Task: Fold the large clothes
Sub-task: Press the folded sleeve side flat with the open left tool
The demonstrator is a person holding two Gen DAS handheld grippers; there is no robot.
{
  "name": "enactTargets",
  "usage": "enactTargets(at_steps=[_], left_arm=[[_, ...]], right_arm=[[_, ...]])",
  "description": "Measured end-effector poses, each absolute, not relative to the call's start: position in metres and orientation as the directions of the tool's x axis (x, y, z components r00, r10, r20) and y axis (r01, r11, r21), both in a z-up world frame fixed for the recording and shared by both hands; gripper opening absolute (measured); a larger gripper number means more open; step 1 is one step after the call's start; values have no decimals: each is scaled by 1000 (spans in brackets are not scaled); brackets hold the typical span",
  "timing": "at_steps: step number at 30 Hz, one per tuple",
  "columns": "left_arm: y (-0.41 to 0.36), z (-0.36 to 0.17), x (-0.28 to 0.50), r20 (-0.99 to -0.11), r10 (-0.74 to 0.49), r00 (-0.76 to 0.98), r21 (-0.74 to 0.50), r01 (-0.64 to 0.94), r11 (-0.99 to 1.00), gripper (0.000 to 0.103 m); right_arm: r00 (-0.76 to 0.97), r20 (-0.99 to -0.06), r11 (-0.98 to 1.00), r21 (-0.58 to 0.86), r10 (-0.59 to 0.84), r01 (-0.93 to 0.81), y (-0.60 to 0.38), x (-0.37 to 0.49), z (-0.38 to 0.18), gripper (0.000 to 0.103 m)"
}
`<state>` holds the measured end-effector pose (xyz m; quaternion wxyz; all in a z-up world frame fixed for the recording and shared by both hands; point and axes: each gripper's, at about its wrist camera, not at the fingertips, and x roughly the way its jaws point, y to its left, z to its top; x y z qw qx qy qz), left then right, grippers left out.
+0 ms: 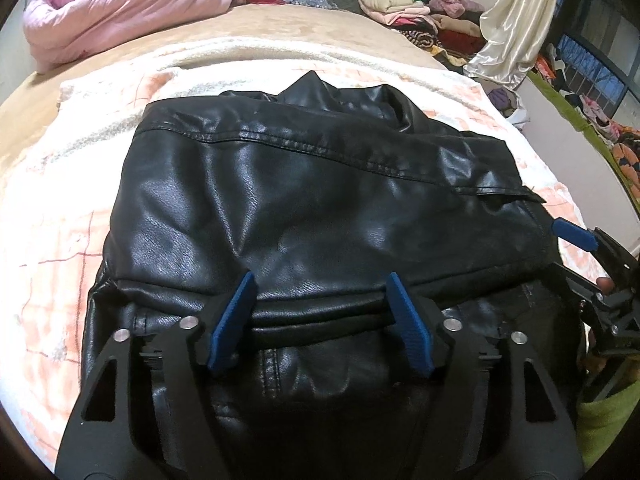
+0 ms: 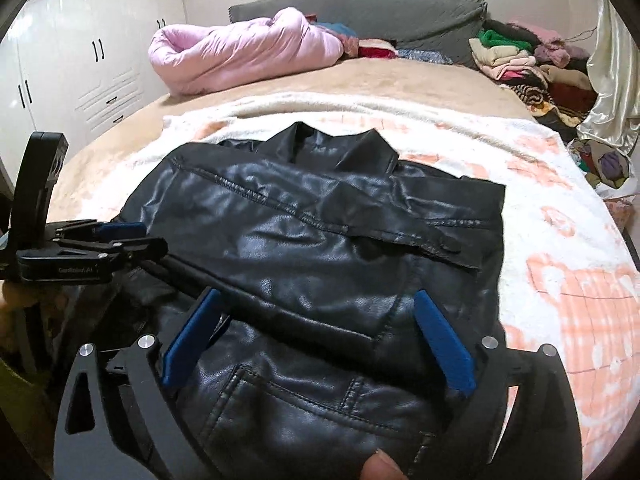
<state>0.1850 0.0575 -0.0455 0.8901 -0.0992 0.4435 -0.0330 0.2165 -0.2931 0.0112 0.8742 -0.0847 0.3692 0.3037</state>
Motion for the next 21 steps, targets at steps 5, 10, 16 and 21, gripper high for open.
enactTargets(at_steps=[5,10,16,21], left_arm=[[56,-42,182,-778,-159,608,-219,-26,975,72],[57,-39,178,-774,-161,612,-228,-33,973,78],[59,-34,172,-768,-148,624,-231,-54,971,94],[59,-28,168,-761,-133,634,-224,-64,973,93]], right_arm=[[570,-670,806,72,475,-588,-298,213,20,98],[584,-656,812,77,479,-579,-304,212,24,98],[598,-640,815,80,484,-574,-308,208,29,98],[606,-630,819,86,486,-567,-313,205,32,98]])
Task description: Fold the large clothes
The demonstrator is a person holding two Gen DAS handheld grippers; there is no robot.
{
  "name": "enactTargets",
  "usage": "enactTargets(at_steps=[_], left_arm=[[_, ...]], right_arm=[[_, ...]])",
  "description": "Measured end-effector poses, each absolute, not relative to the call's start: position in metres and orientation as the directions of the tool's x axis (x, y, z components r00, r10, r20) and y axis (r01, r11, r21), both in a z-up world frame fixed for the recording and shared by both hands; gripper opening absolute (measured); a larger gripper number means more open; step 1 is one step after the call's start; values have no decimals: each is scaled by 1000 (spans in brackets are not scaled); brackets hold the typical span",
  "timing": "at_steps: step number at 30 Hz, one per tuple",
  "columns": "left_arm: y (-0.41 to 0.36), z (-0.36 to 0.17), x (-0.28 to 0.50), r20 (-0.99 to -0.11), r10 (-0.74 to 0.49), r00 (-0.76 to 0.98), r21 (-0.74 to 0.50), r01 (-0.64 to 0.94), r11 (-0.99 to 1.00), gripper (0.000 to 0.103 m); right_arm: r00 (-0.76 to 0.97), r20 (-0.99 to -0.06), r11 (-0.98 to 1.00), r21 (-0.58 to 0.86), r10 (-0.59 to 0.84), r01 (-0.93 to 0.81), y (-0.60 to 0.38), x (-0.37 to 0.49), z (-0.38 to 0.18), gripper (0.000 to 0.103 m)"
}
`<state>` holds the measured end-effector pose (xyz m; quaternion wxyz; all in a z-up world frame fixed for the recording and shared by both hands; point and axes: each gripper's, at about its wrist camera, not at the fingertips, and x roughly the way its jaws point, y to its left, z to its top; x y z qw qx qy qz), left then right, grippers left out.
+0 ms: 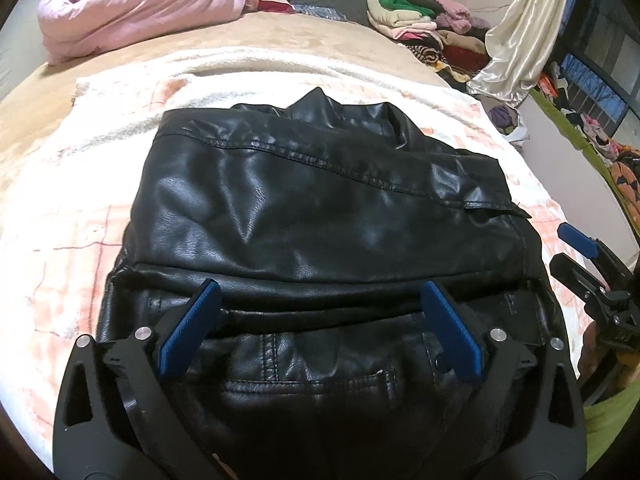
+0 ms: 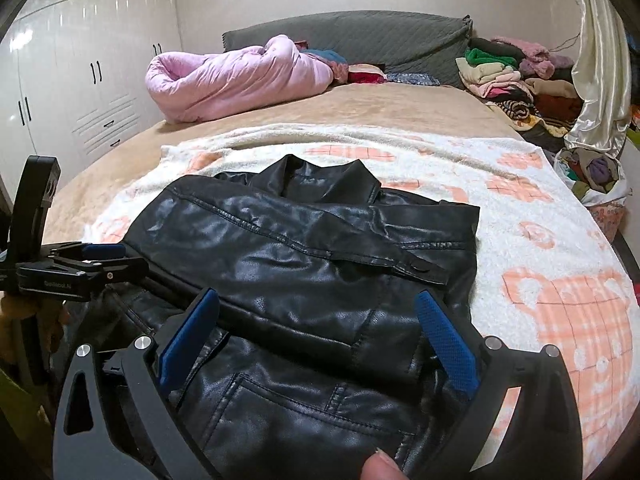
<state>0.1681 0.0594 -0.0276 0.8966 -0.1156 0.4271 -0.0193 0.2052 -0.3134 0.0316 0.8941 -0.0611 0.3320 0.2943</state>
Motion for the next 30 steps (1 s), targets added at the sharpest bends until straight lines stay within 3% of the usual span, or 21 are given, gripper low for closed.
enactTargets(at_steps=[30], left_arm=[[55,-4,114,-726,-87,682,-160,-44,986,94]], right_arm=[[637,-595,836,112,489,-537,-335,155,38,98]])
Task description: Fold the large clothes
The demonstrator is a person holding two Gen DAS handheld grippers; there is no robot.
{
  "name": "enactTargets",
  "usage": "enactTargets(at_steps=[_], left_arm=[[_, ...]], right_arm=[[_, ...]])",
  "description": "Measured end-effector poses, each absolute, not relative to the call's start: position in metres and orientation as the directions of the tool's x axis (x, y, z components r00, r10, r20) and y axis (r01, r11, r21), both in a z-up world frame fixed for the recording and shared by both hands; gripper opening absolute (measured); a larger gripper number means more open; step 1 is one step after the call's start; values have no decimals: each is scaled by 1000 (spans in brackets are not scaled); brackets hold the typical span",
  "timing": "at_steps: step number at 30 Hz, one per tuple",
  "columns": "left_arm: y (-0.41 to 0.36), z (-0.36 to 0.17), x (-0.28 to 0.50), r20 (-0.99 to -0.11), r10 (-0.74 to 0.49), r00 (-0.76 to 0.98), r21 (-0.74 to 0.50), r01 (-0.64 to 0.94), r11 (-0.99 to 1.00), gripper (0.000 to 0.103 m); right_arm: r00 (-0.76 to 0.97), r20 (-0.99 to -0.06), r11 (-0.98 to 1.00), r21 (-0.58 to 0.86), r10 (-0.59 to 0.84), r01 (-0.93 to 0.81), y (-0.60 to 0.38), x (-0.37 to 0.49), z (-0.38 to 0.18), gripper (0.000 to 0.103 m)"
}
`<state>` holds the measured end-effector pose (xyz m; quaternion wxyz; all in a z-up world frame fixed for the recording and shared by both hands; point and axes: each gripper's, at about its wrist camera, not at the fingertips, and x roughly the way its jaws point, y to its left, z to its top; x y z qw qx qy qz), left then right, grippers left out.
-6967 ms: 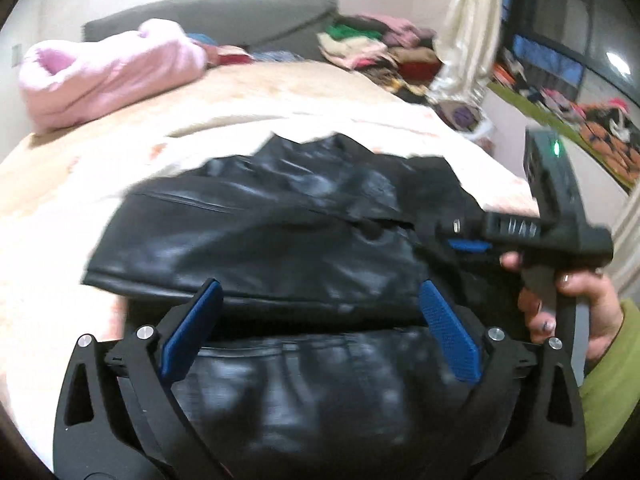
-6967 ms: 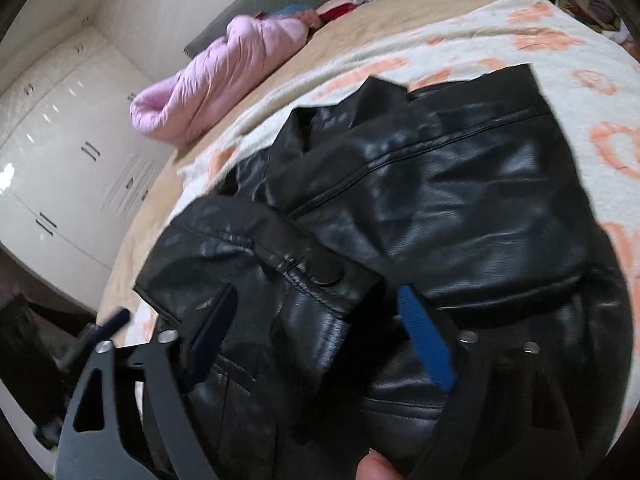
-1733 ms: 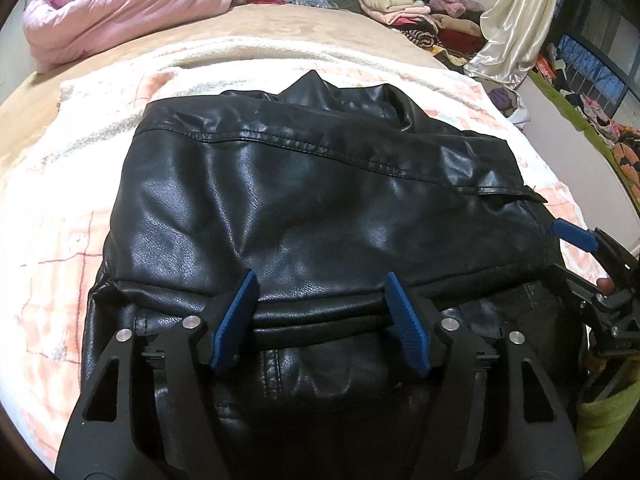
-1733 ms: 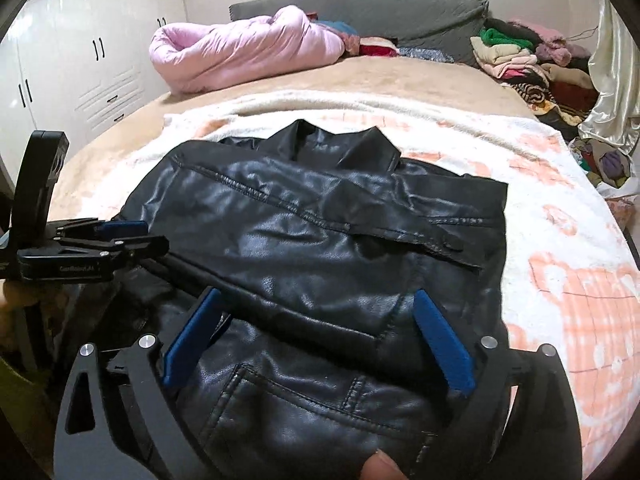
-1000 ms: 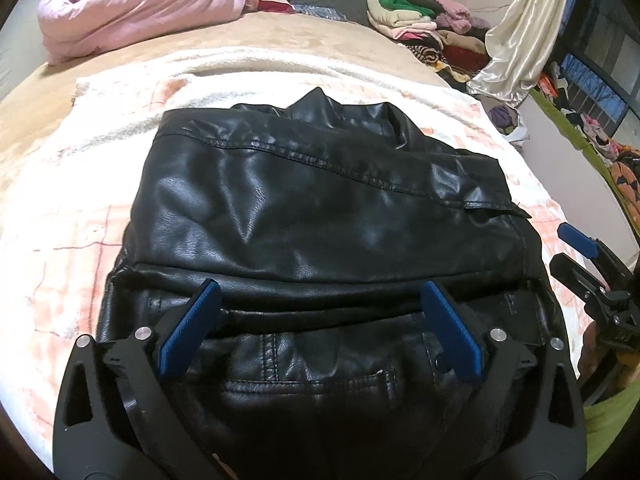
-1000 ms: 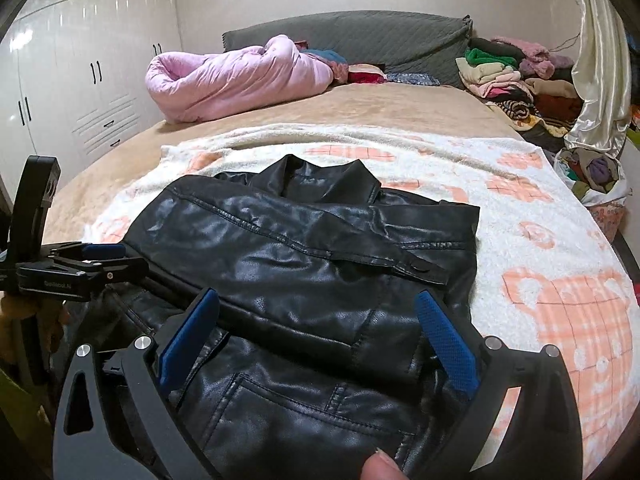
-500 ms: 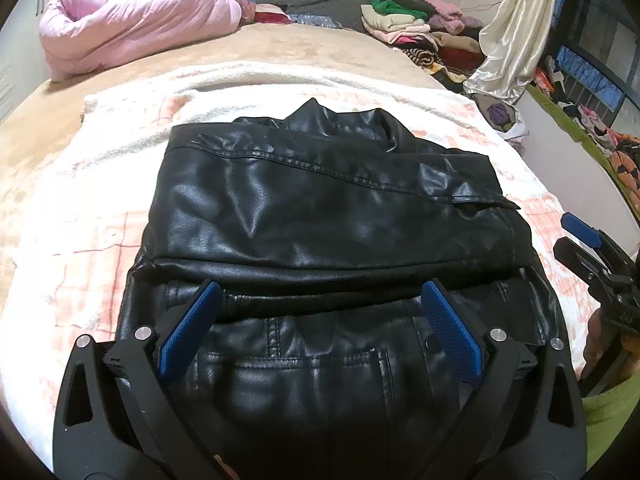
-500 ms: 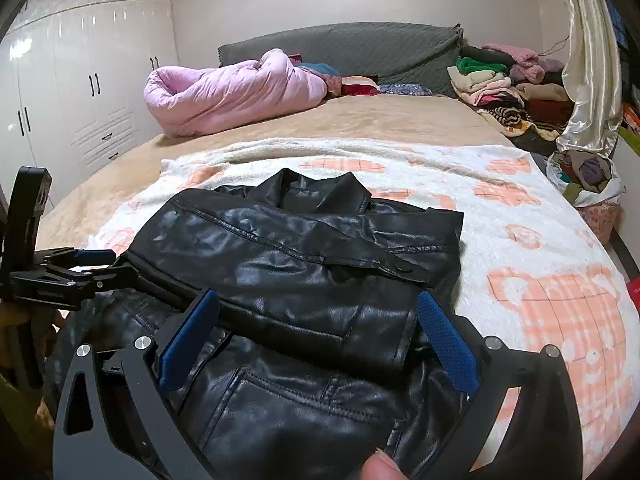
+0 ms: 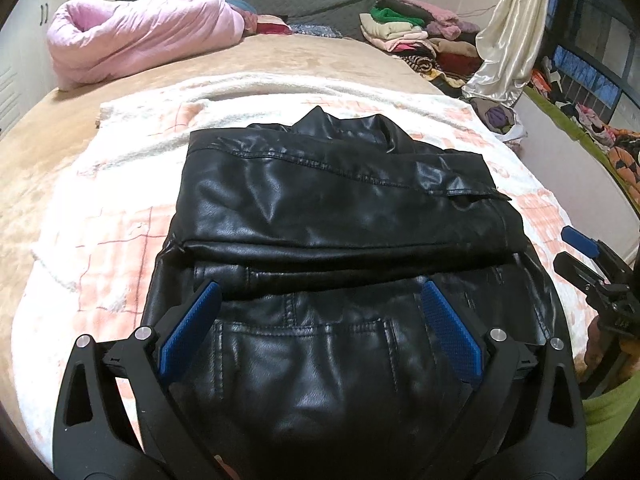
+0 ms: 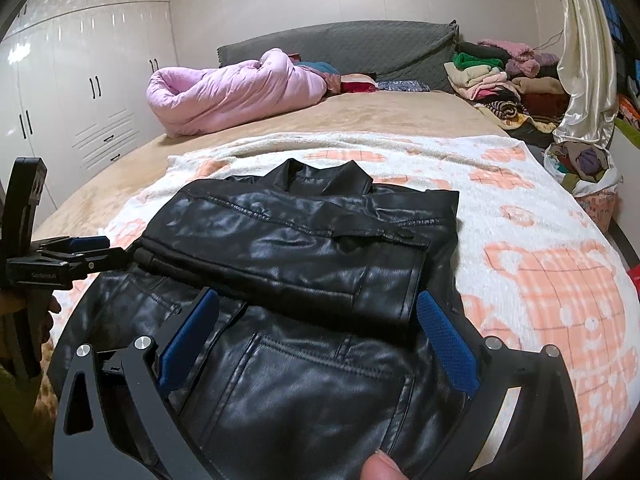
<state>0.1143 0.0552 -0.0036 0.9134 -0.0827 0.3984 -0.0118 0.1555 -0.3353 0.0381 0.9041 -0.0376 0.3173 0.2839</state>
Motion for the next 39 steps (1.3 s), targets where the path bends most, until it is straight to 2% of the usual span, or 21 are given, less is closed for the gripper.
enactTargets(at_steps=[25,39], left_arm=[[56,-12,66,-723,-54,688,-106,-33,994,94],[77,-23,33,-743,-24,669,-93,-67,993,94]], right_arm=[[591,-657,830,96,467,-549,-339,99,24,98],[560,-737,877,93,379,-471,-376,85,10,98]])
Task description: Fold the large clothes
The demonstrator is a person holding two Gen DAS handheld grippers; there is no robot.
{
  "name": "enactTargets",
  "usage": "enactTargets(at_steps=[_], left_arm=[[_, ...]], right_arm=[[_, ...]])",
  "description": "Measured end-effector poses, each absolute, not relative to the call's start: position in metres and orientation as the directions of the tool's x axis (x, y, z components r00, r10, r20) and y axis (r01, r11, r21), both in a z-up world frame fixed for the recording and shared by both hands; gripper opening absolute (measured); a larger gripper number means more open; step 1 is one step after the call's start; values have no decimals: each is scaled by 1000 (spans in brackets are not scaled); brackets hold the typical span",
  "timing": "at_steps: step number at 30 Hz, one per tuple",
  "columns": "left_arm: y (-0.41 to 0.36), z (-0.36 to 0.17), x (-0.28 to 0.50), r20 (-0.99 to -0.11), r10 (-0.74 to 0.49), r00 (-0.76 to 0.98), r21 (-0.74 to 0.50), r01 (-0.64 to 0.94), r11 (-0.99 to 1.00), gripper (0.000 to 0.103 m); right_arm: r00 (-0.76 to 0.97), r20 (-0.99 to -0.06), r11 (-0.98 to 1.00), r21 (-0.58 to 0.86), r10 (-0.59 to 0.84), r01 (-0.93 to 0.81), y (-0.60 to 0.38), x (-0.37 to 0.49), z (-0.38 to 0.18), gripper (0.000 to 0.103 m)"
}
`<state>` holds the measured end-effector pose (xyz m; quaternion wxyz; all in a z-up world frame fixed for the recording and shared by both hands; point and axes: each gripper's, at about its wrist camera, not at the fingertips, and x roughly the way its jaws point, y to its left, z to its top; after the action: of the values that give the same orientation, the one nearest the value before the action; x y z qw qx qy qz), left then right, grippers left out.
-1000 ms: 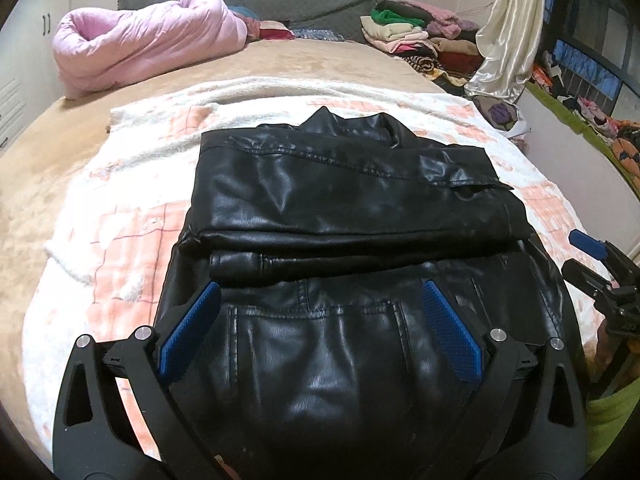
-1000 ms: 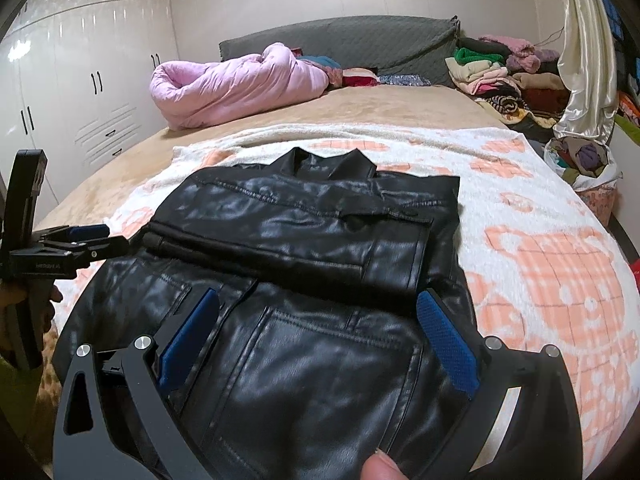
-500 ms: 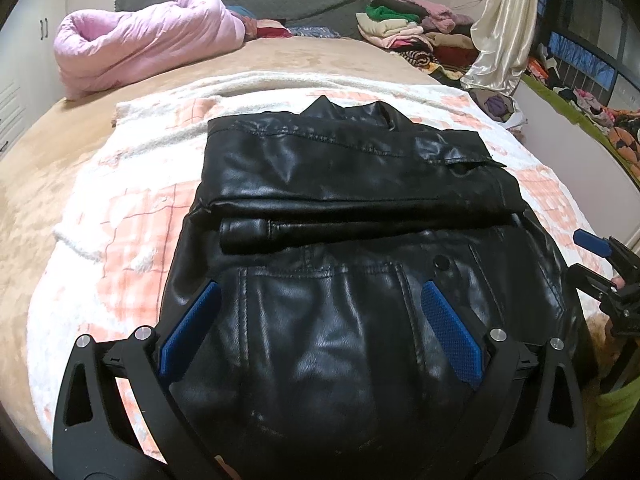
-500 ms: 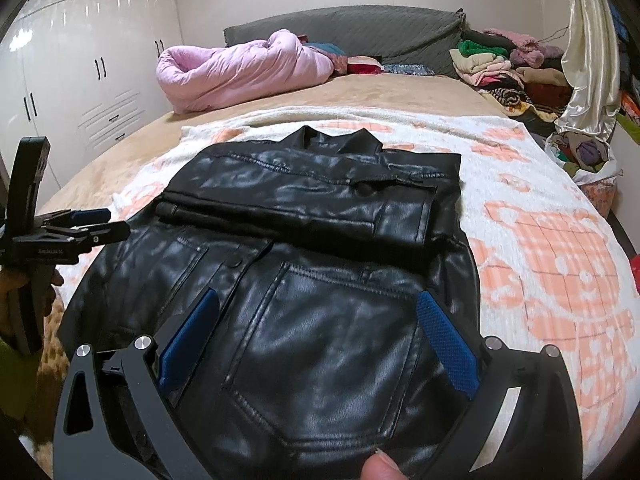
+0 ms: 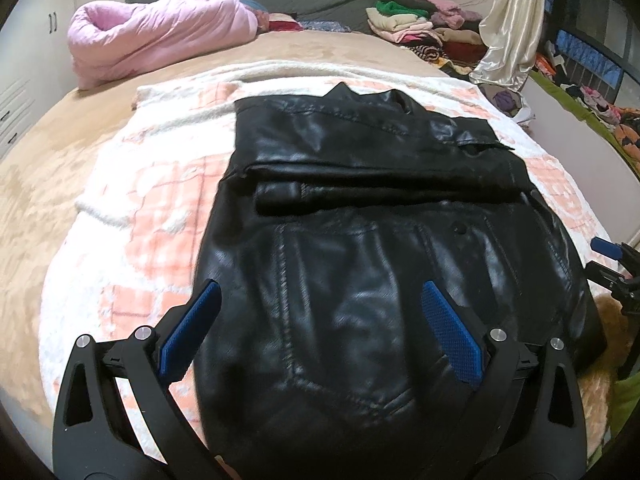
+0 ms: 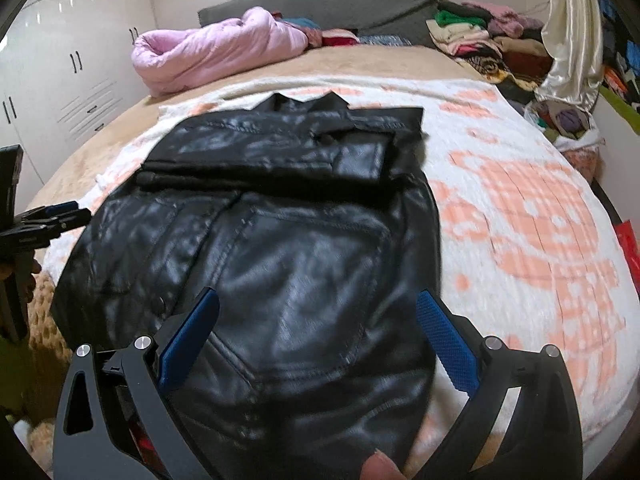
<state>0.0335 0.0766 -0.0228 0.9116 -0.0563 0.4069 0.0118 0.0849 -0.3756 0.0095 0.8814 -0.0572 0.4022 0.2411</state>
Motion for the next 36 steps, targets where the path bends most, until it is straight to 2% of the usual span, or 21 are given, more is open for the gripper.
enactTargets(at_steps=[13,22,34,36], left_arm=[[99,-40,7,-776,8,631,-80,-111,991,94],[118,-53,-16,-791,-26,612,-142,-142,980,94],[130,-75,-39,-797,-165,582,-290,-128,948,93],[127,-80,-42,-801,-190,568,-305,-114,945,88]], right_arm=[[508,-797,887,73,327,-456,-388,69,-8,98],[462,-833,883,64,304,-466,-390,60,-22,98],[420,-860,886,77,291,-458,-400,56,-31,98],[410,-864,885,80,291,-460,-401,56,-33,98]])
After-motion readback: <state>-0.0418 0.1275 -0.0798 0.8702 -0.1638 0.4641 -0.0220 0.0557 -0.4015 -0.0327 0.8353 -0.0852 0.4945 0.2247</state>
